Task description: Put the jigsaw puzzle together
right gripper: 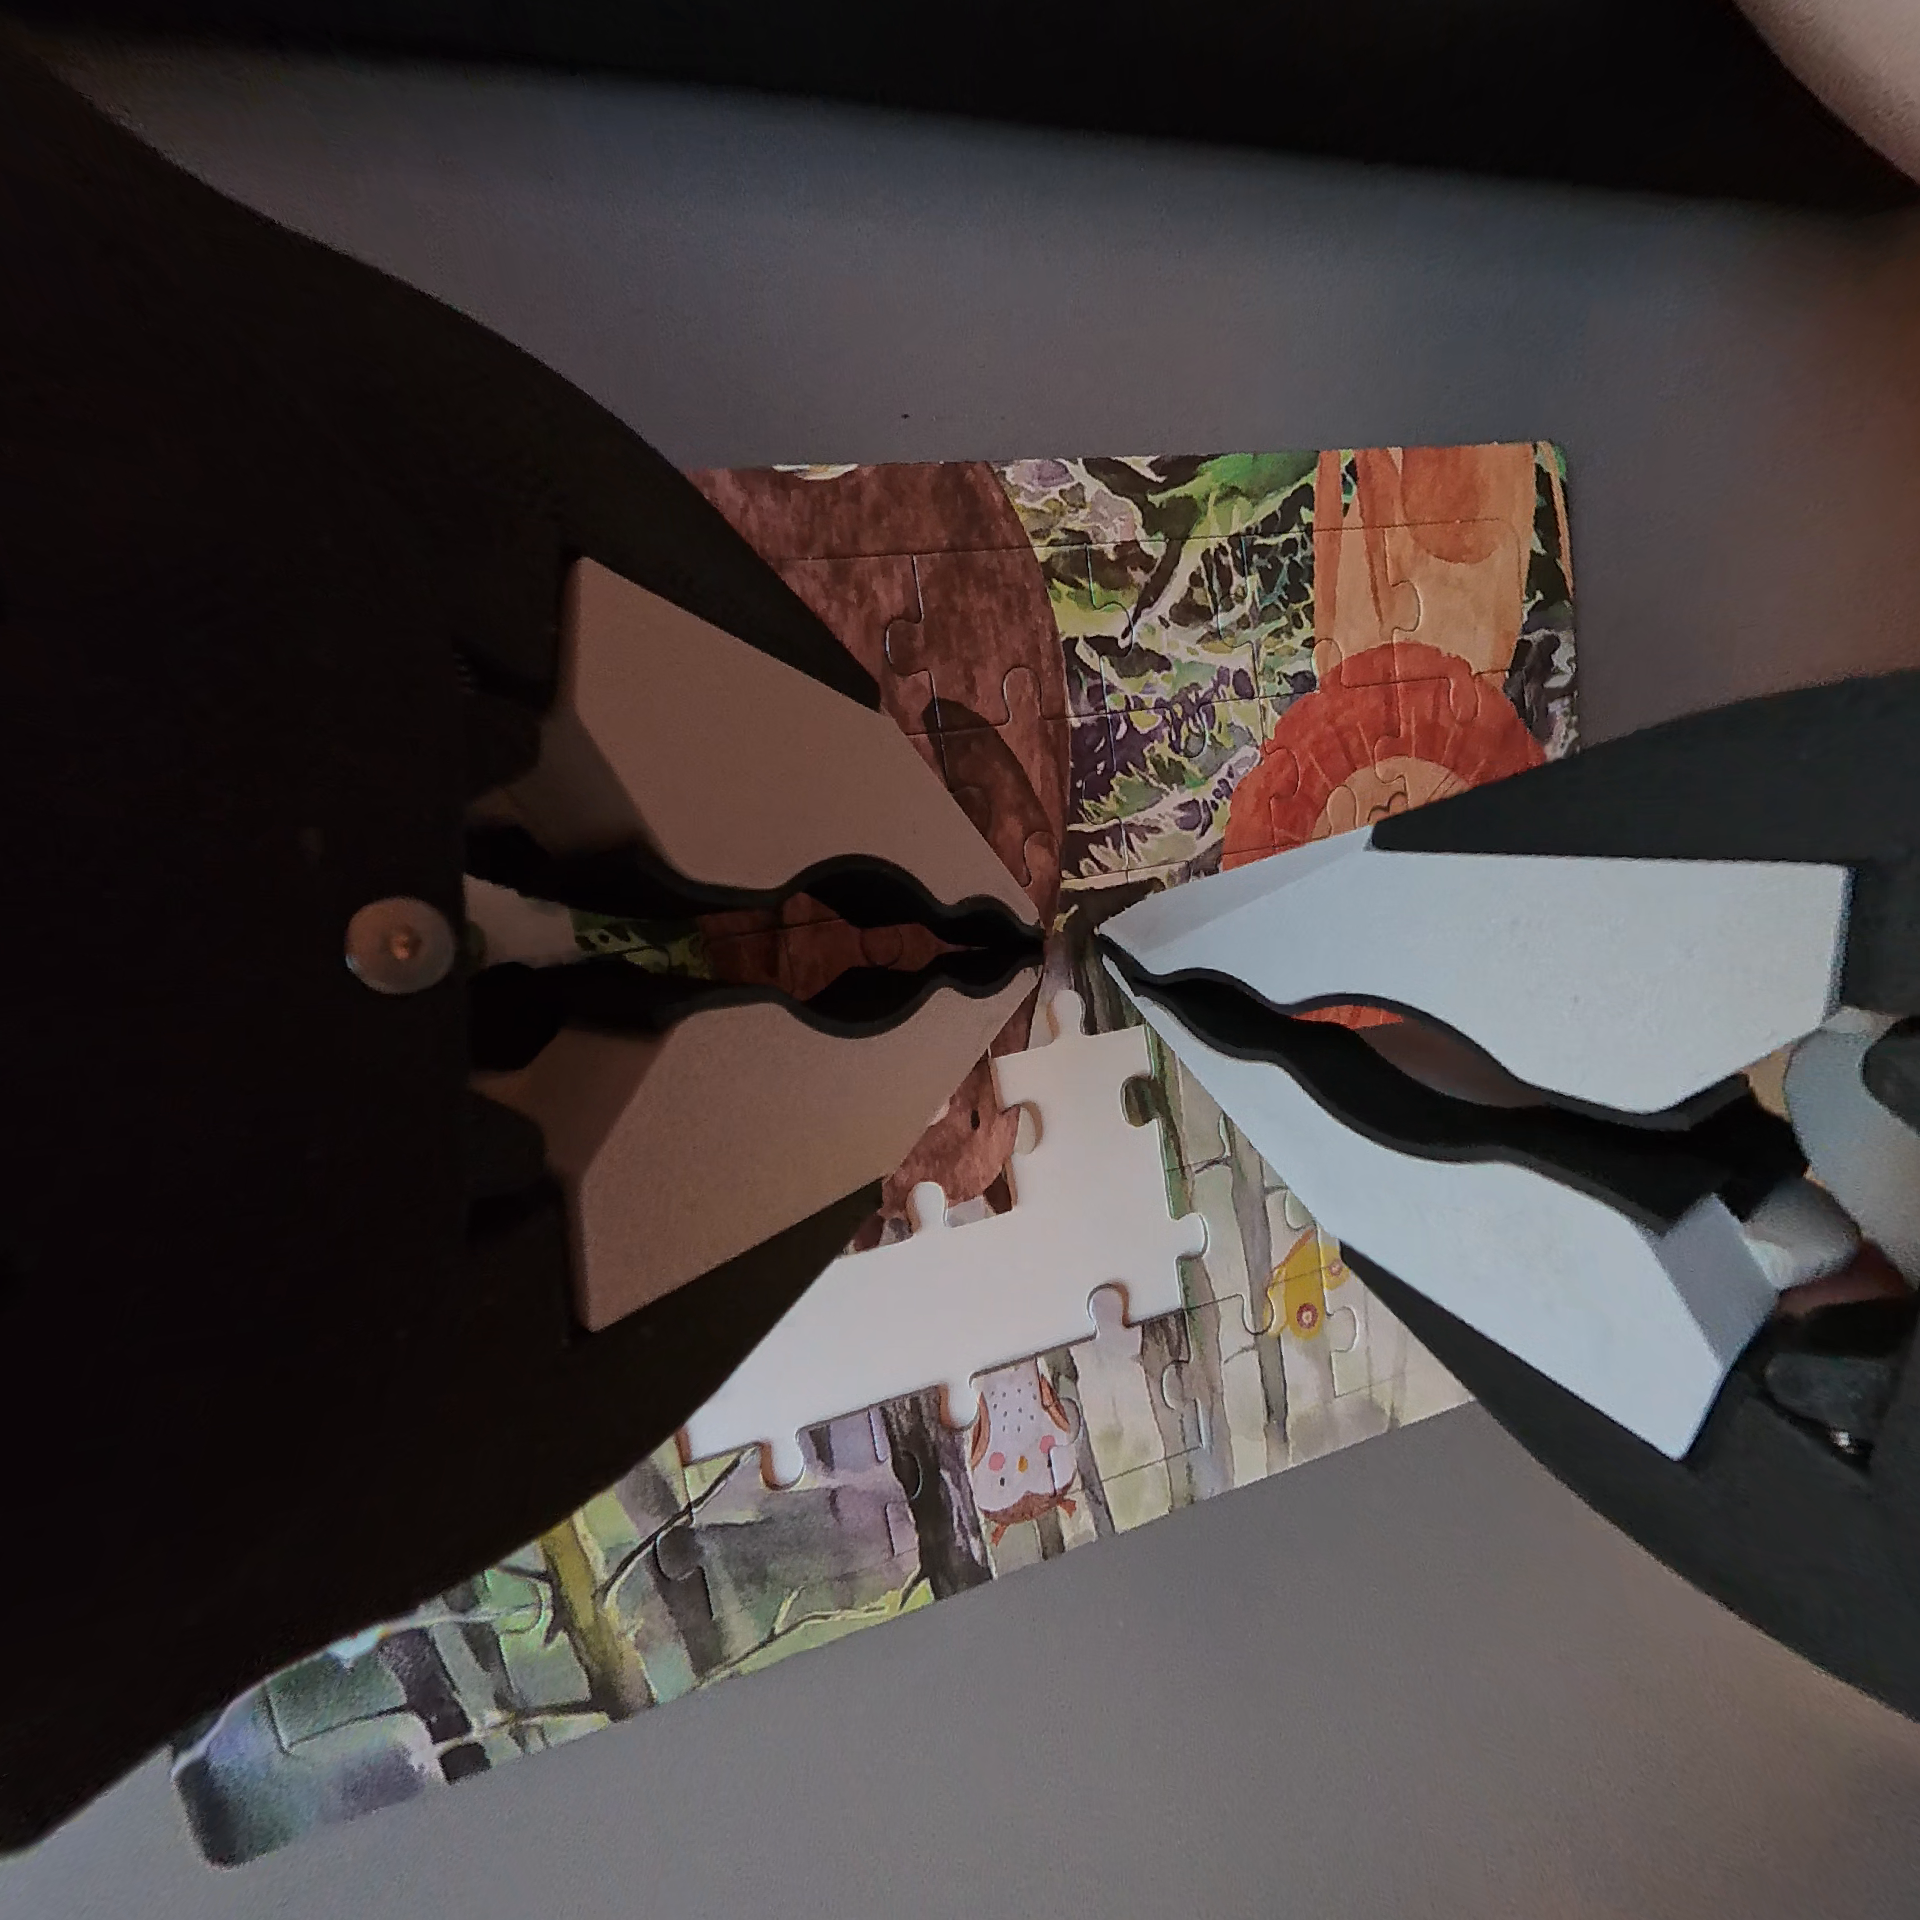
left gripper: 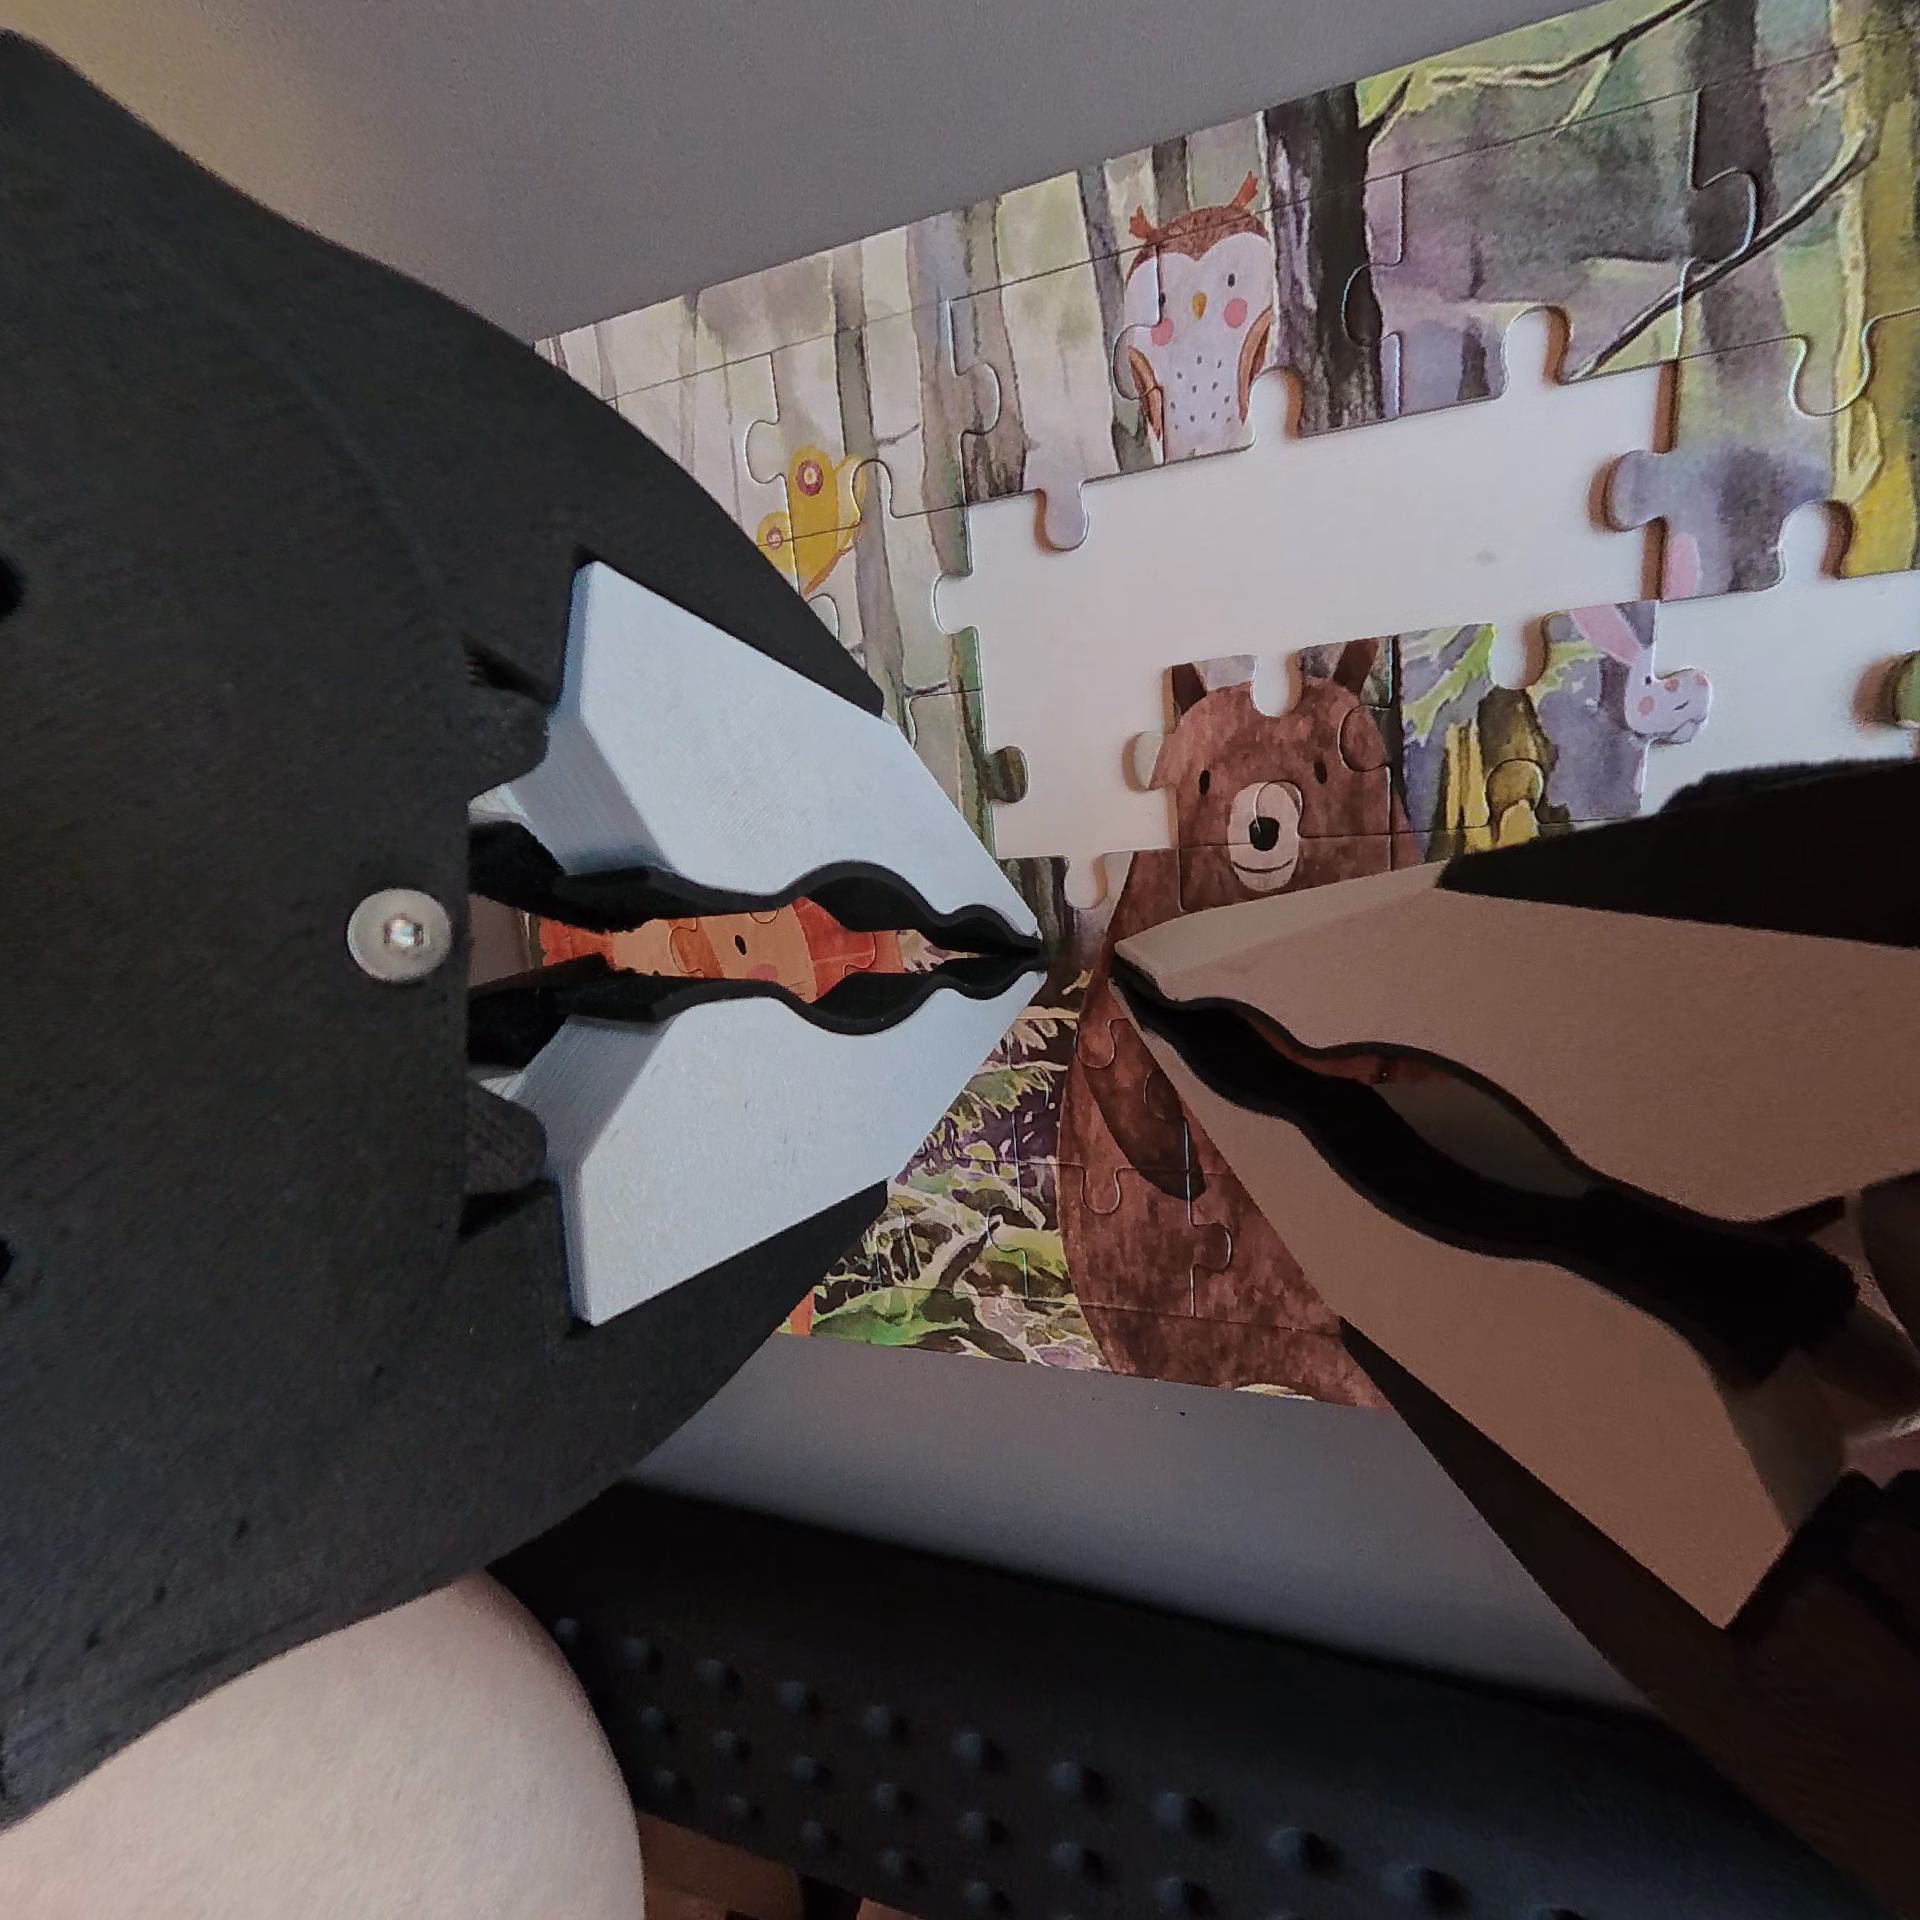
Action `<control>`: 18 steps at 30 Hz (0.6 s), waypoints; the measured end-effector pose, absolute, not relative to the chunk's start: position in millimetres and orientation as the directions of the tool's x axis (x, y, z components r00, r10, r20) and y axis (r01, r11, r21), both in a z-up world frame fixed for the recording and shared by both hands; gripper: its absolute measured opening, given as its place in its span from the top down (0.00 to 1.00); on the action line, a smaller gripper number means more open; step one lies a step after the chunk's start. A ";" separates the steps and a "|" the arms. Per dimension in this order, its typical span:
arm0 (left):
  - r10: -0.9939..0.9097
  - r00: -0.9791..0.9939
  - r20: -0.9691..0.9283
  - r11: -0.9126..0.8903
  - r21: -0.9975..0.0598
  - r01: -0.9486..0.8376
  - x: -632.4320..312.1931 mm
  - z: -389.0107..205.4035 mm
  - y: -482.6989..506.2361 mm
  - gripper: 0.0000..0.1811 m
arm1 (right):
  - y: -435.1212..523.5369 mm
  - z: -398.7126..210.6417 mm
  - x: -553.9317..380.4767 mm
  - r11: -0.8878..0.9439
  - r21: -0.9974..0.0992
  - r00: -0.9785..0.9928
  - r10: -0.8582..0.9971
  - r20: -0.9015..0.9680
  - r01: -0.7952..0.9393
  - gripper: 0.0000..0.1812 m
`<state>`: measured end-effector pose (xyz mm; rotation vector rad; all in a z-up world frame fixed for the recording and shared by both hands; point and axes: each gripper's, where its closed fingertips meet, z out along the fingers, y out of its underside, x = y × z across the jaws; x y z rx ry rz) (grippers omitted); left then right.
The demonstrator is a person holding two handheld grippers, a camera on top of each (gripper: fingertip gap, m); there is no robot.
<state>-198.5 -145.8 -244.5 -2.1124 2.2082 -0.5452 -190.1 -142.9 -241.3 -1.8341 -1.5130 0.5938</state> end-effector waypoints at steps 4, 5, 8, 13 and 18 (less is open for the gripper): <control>-0.972 -0.063 0.225 -0.001 -0.274 -0.962 -198.5 -244.4 -145.7 1.00 | -122.5 -199.5 -186.8 -0.108 -0.855 0.303 0.951 0.059 0.507 1.00; -0.971 -0.058 0.231 -0.008 -0.274 -0.962 -198.5 -244.4 -145.7 1.00 | -118.8 -190.8 -185.3 -0.158 -0.874 0.324 0.946 -0.001 0.459 1.00; -0.969 -0.058 0.242 -0.013 -0.281 -0.960 -198.5 -244.3 -145.8 1.00 | -118.2 -206.2 -180.3 -0.212 -0.833 0.320 0.946 -0.044 0.511 1.00; -0.968 -0.061 0.245 -0.012 -0.286 -0.958 -198.4 -244.2 -145.7 1.00 | -123.9 -232.9 -184.5 -0.187 -0.756 0.289 0.957 0.004 0.628 1.00; -0.965 -0.055 0.256 -0.022 -0.288 -0.957 -198.3 -244.3 -145.7 1.00 | -123.7 -242.4 -181.9 -0.146 -0.723 0.282 0.957 0.070 0.676 1.00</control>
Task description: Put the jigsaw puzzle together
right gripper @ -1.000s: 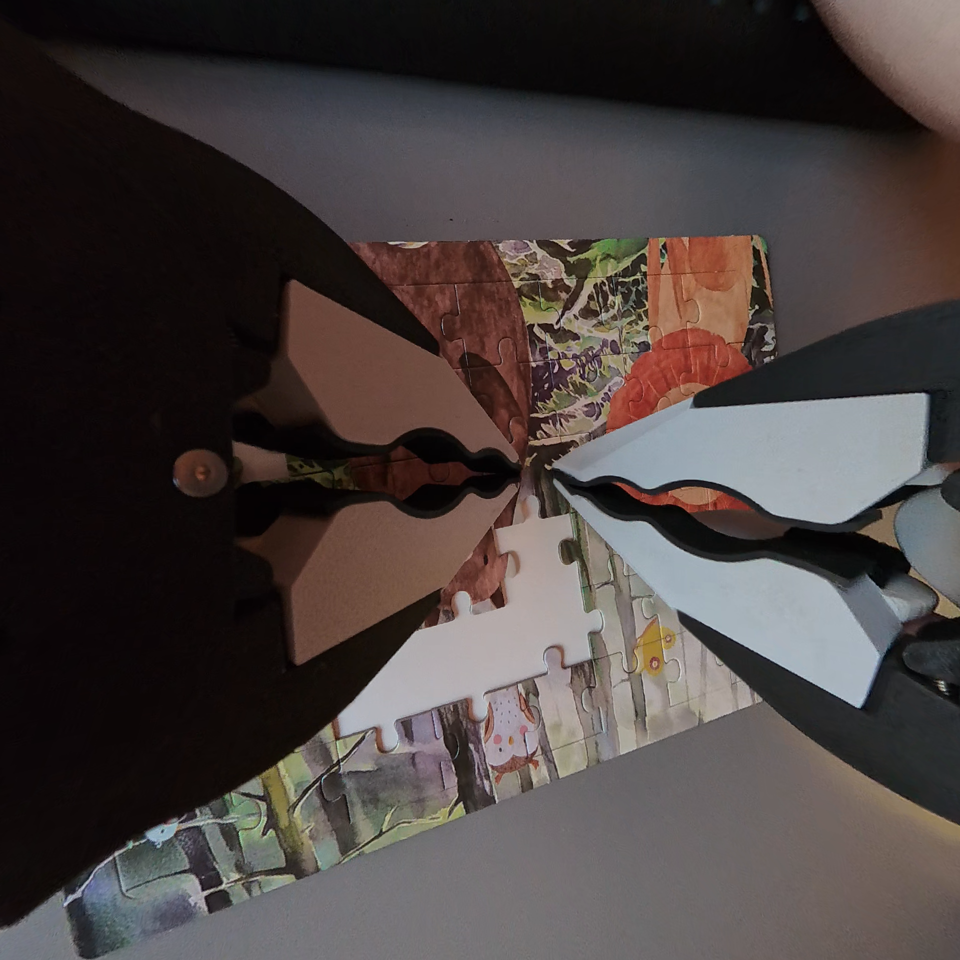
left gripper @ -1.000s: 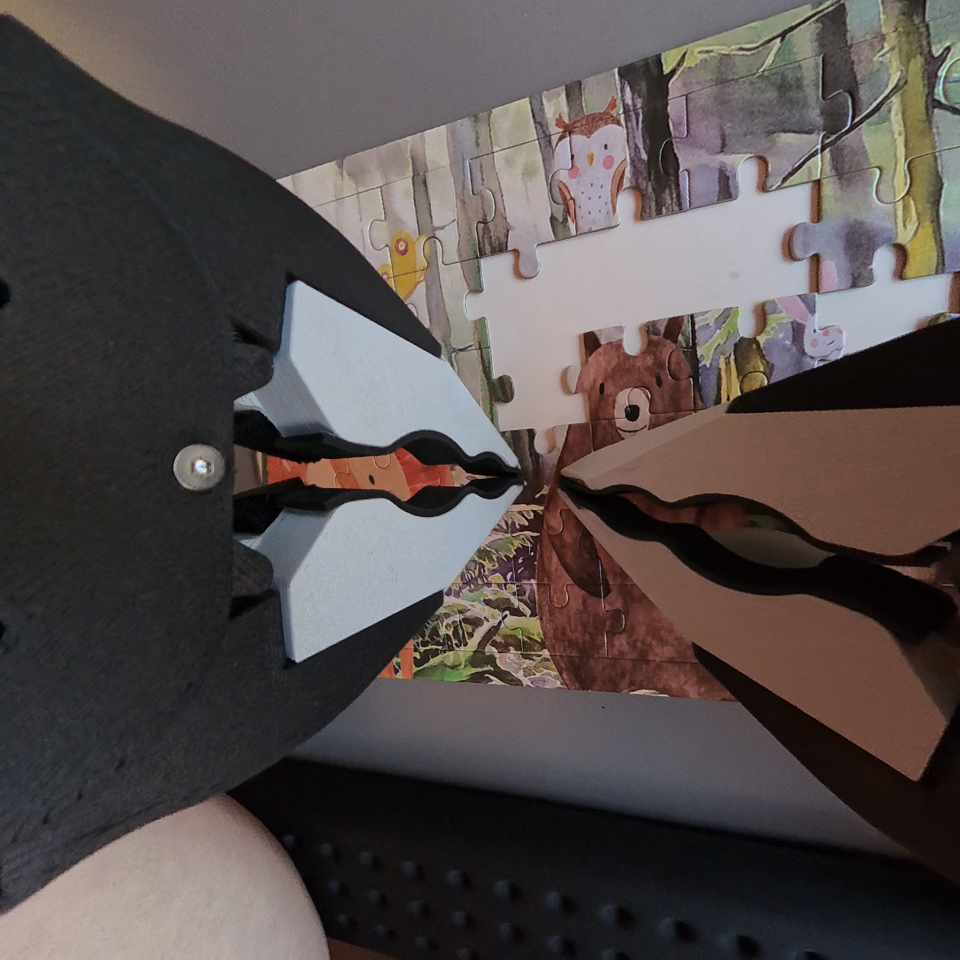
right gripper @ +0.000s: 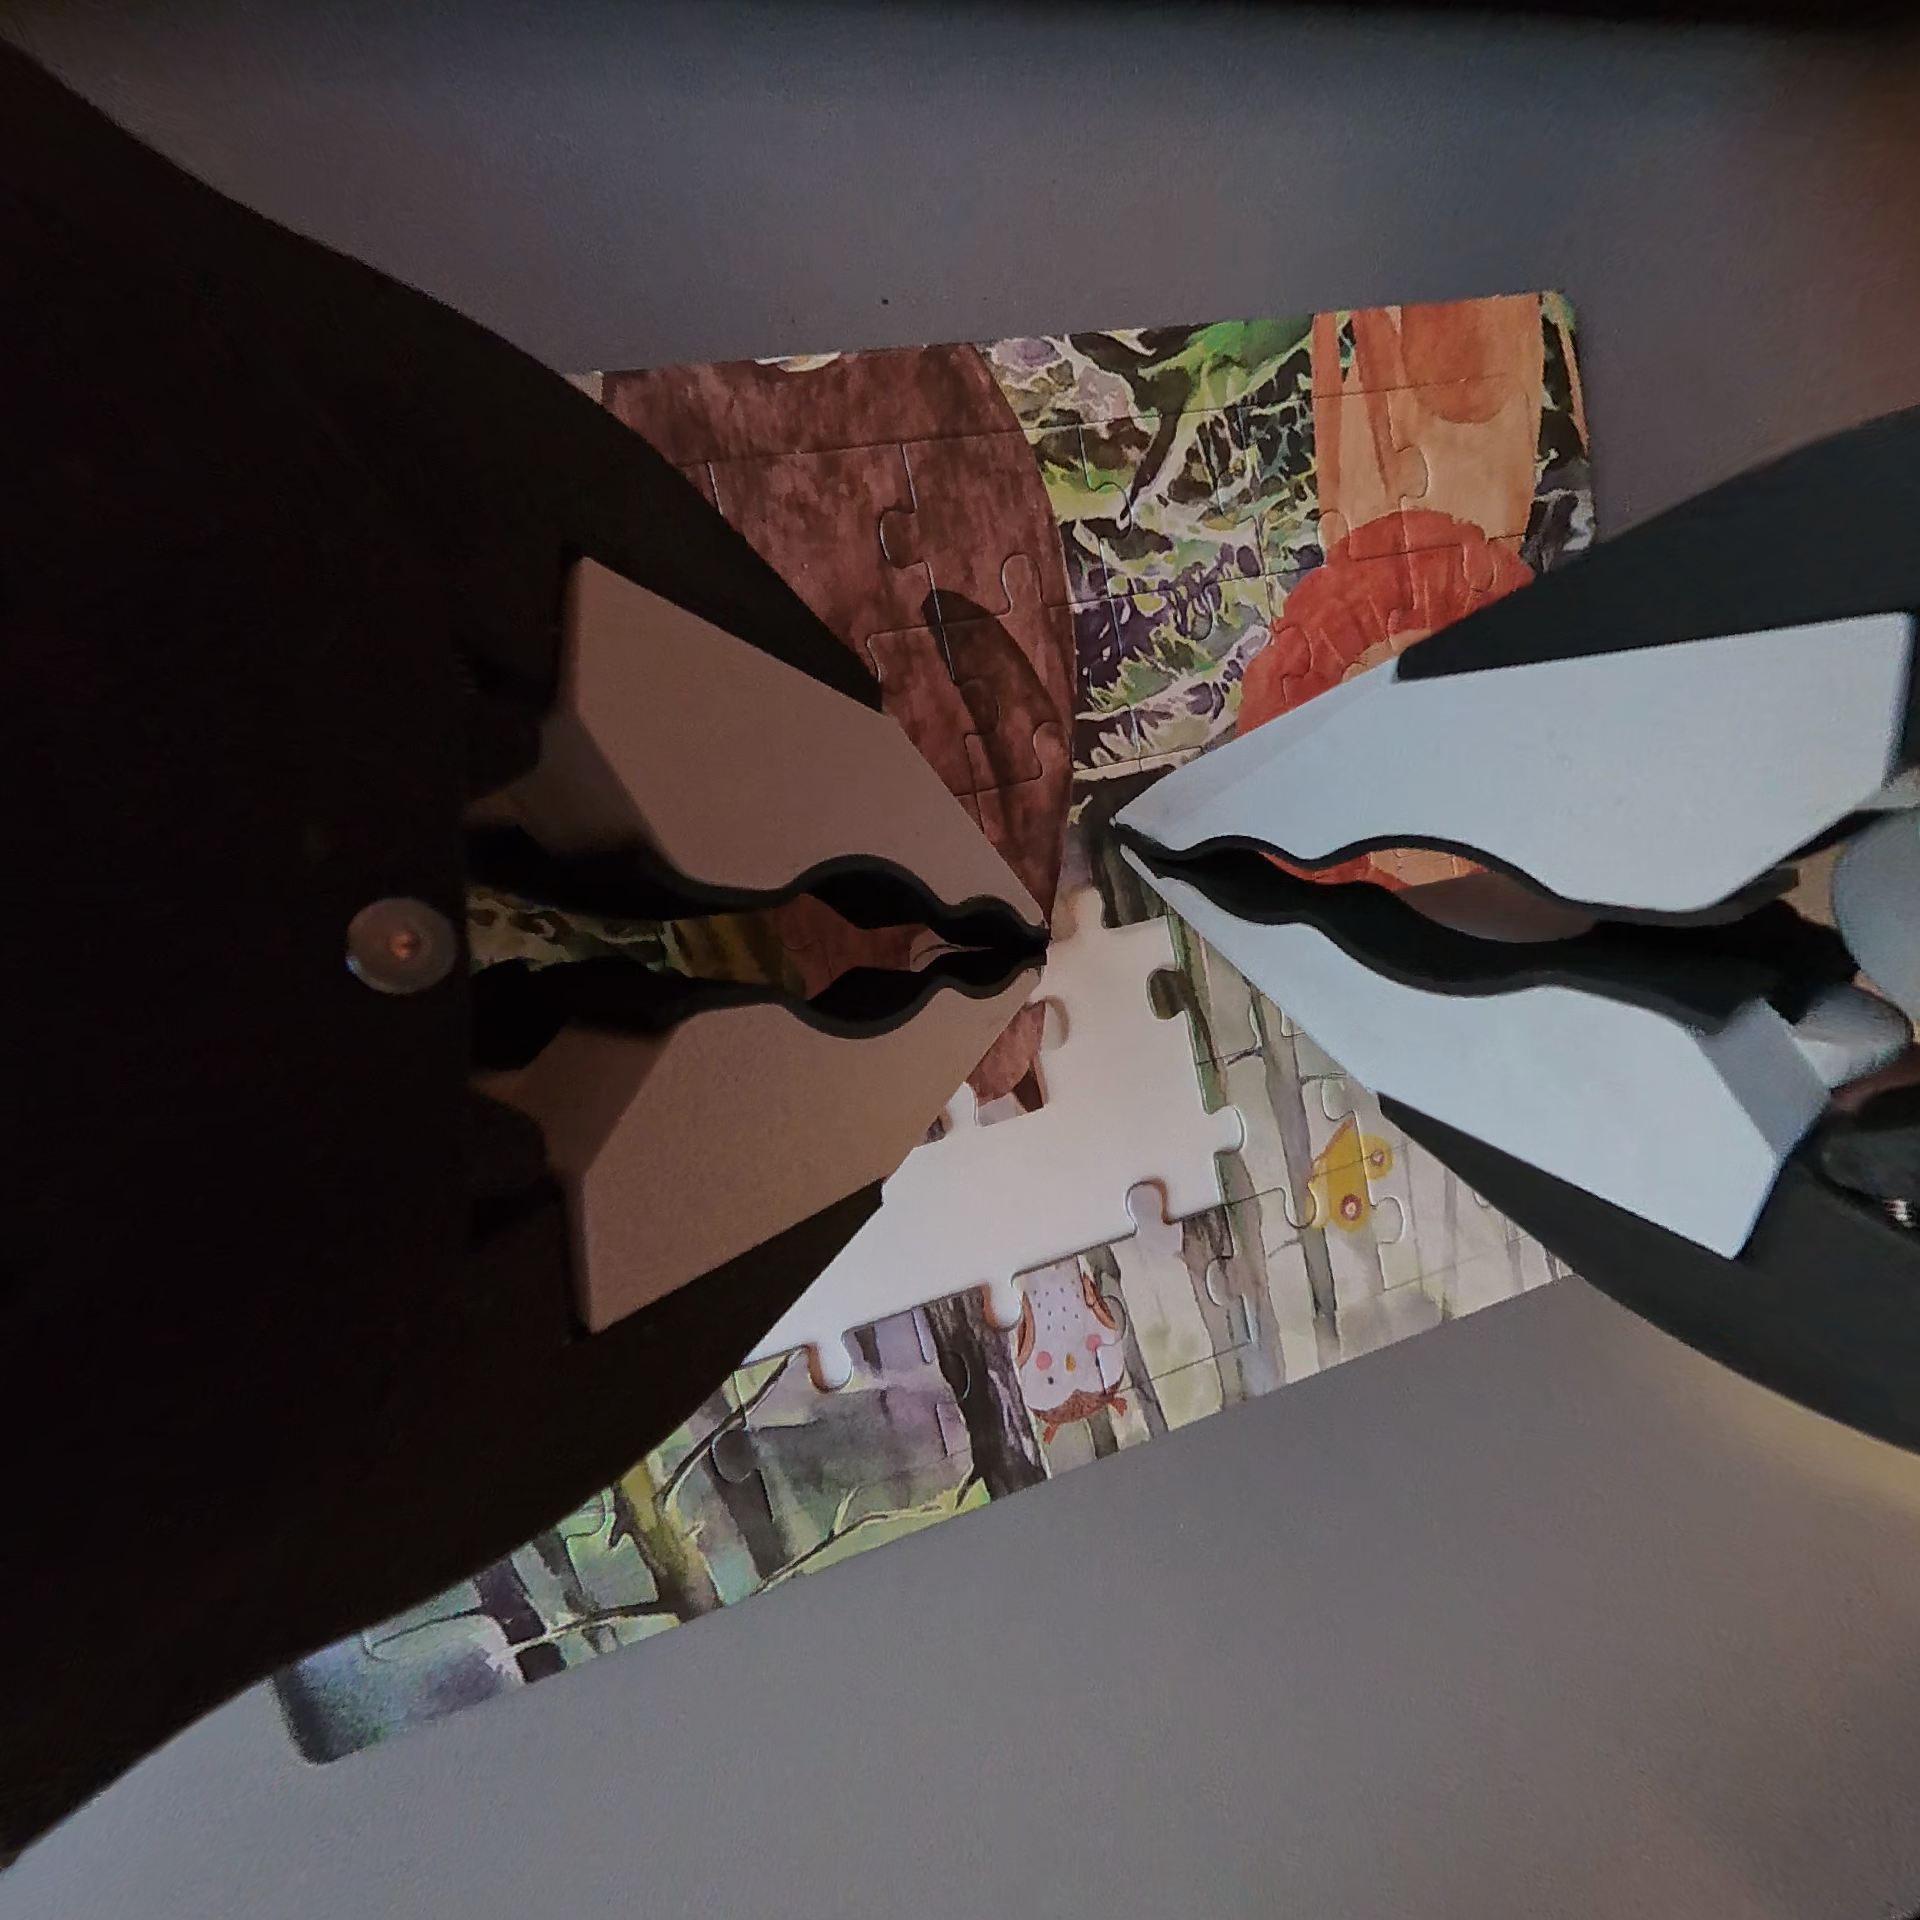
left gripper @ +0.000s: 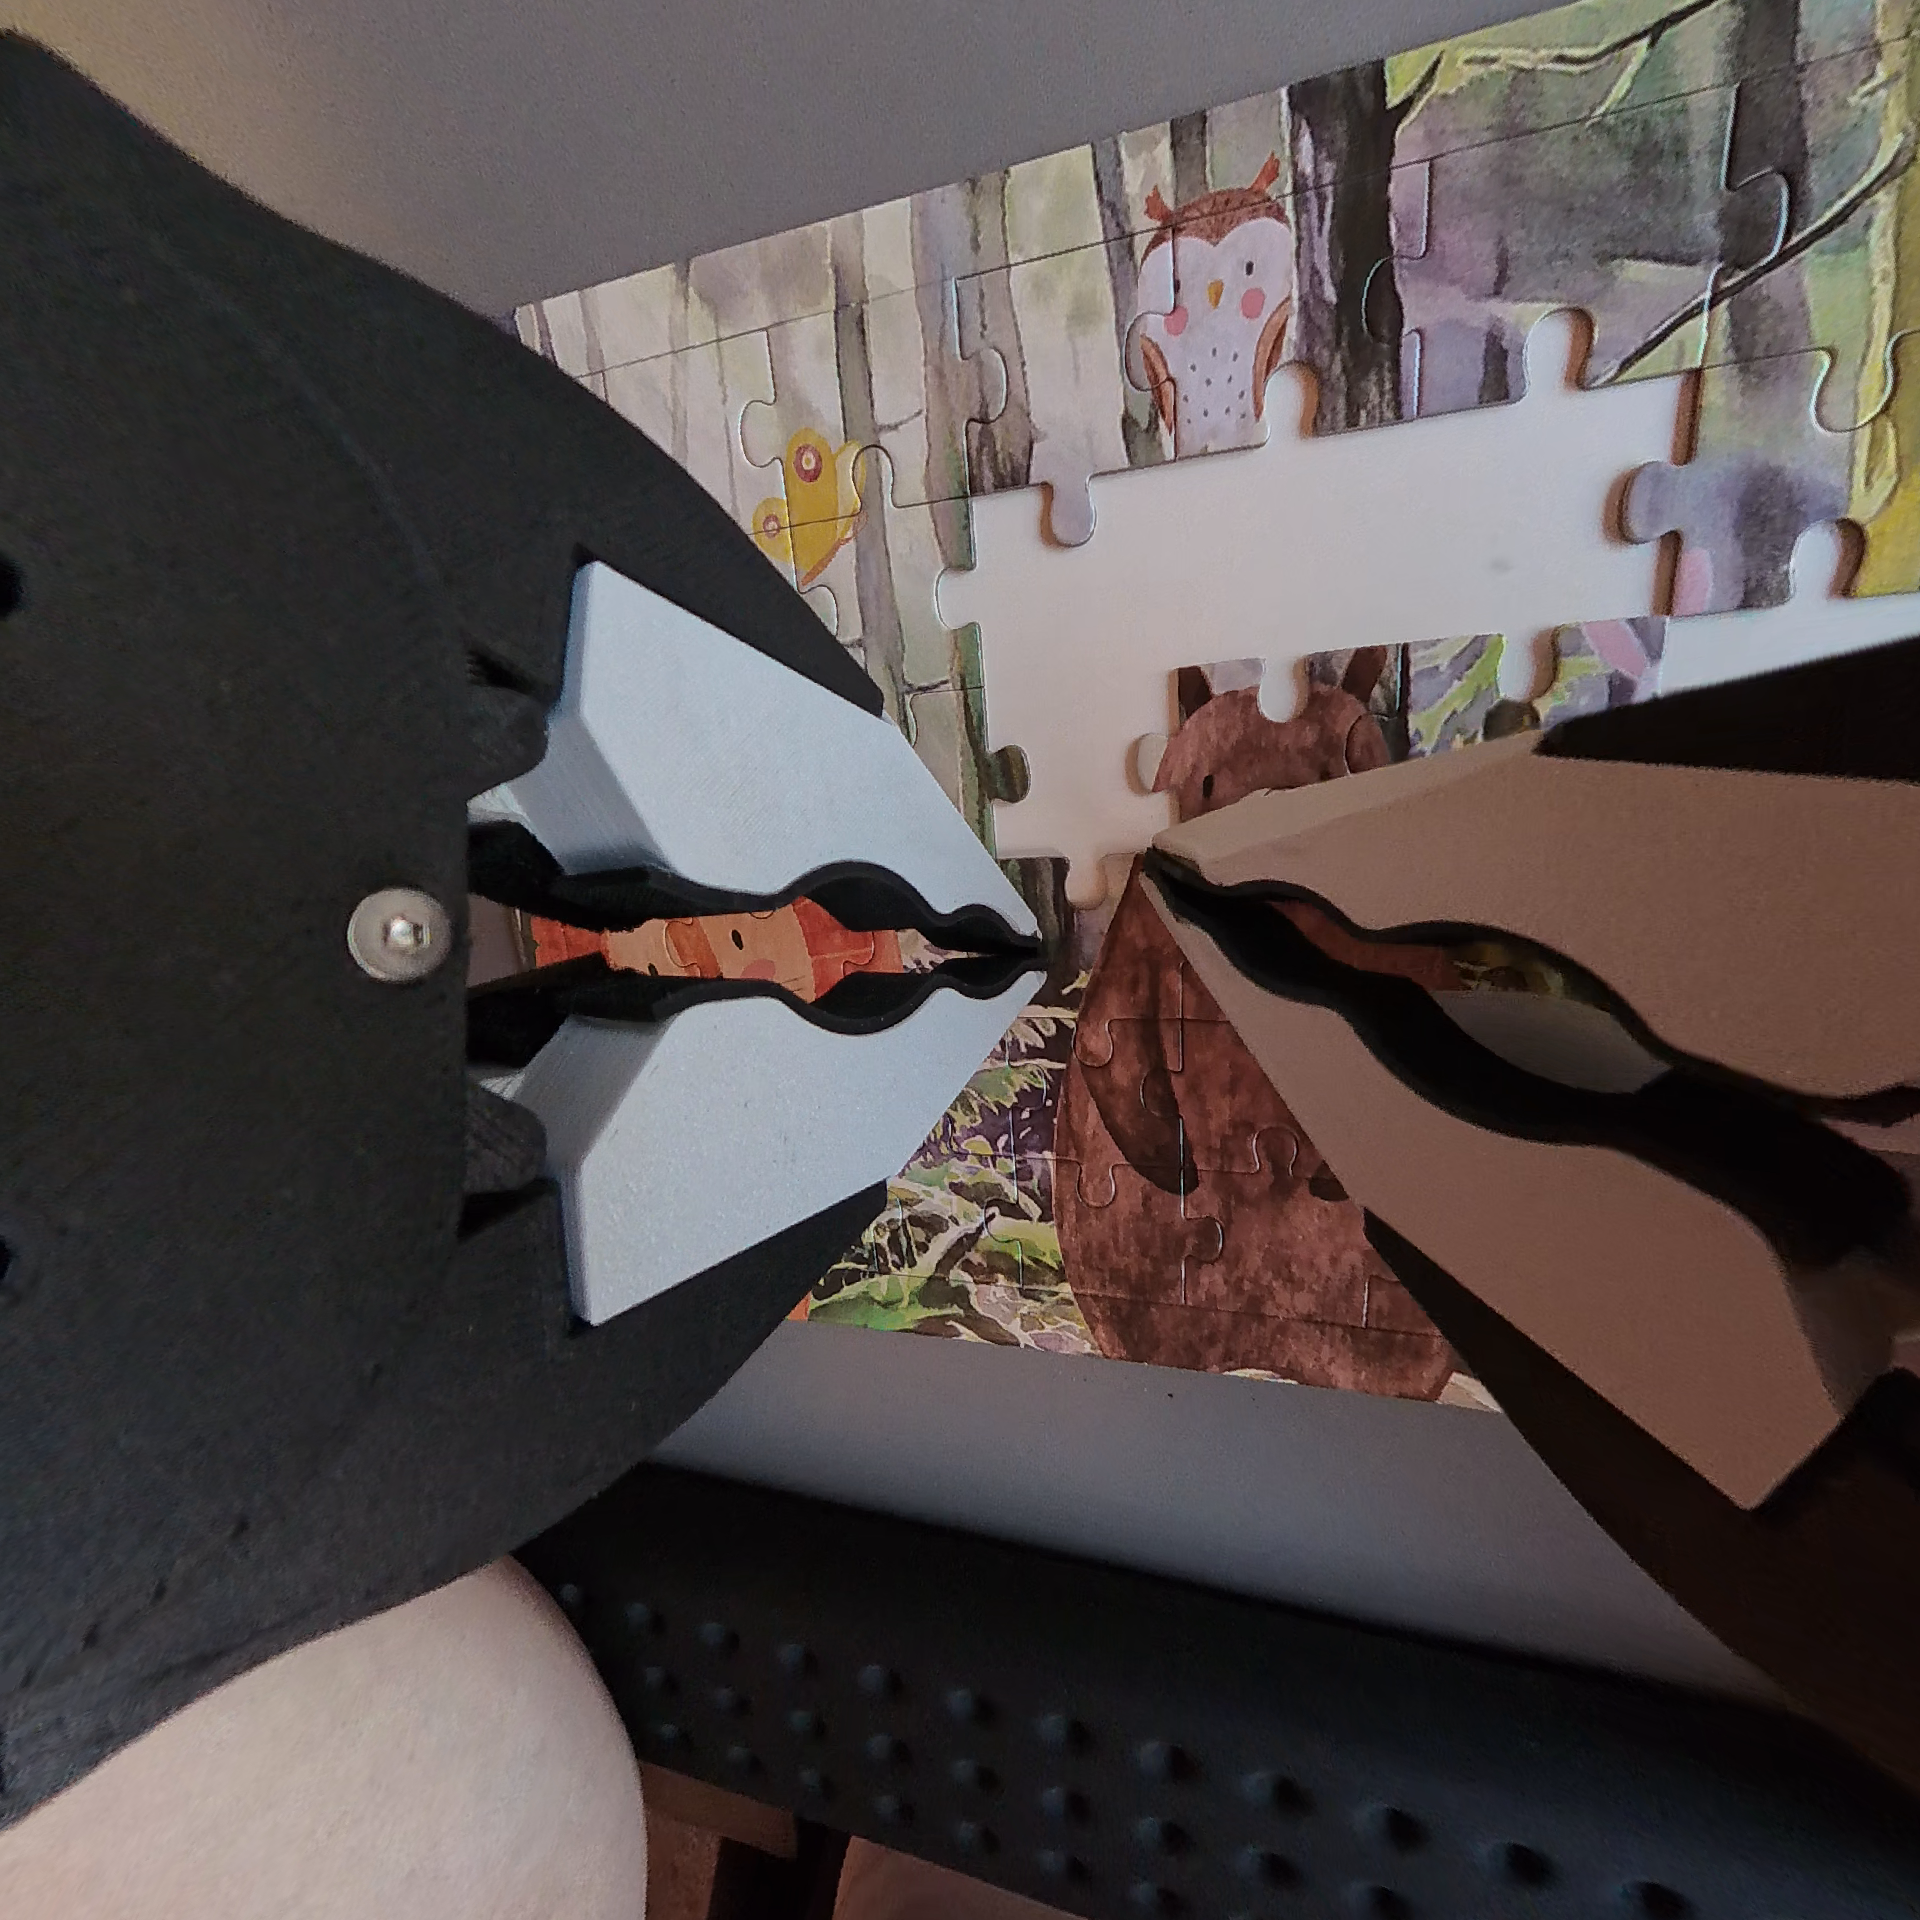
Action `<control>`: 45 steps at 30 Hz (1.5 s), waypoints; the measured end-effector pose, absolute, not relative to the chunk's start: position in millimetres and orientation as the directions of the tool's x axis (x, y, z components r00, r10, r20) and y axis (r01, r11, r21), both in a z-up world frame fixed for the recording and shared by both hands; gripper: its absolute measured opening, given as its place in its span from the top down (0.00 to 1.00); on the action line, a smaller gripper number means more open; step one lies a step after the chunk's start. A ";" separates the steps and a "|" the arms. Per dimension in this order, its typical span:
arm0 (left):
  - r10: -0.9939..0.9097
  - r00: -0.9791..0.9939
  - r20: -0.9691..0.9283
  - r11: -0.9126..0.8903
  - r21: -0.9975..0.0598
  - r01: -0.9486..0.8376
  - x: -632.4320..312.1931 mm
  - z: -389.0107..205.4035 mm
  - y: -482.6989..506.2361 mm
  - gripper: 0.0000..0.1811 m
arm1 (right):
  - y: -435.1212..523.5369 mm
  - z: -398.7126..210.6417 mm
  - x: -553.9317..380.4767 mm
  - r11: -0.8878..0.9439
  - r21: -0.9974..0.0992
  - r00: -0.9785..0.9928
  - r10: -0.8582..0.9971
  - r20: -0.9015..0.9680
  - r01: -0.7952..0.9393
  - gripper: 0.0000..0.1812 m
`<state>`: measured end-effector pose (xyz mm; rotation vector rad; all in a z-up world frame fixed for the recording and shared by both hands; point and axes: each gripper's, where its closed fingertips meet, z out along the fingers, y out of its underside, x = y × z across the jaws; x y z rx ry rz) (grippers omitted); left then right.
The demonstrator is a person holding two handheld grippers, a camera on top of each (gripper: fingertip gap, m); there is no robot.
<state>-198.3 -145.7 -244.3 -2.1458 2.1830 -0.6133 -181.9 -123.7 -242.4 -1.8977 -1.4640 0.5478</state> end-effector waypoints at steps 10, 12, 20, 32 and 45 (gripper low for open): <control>-0.961 -0.063 0.270 -0.026 -0.313 -0.949 -198.2 -244.2 -145.9 1.00 | -129.6 -238.7 -186.2 -0.064 -0.743 0.265 0.951 0.156 0.667 1.00; -0.974 -0.080 0.213 0.008 -0.317 -0.948 -200.7 -243.3 -141.3 1.00 | -127.4 -225.9 -186.6 -0.061 -0.775 0.287 0.945 0.159 0.629 1.00; -0.980 -0.055 0.193 -0.018 -0.358 -0.934 -200.5 -239.6 -132.6 1.00 | -124.4 -229.1 -181.5 -0.046 -0.747 0.279 0.941 0.190 0.663 1.00; -0.978 -0.010 0.210 -0.062 -0.331 -0.942 -200.2 -246.2 -128.1 1.00 | -127.5 -236.6 -184.4 -0.067 -0.731 0.263 0.952 0.157 0.679 1.00; -0.978 -0.012 0.210 -0.061 -0.337 -0.940 -200.0 -245.9 -128.2 1.00 | -137.0 -238.6 -177.8 -0.054 -0.704 0.235 0.958 0.163 0.709 1.00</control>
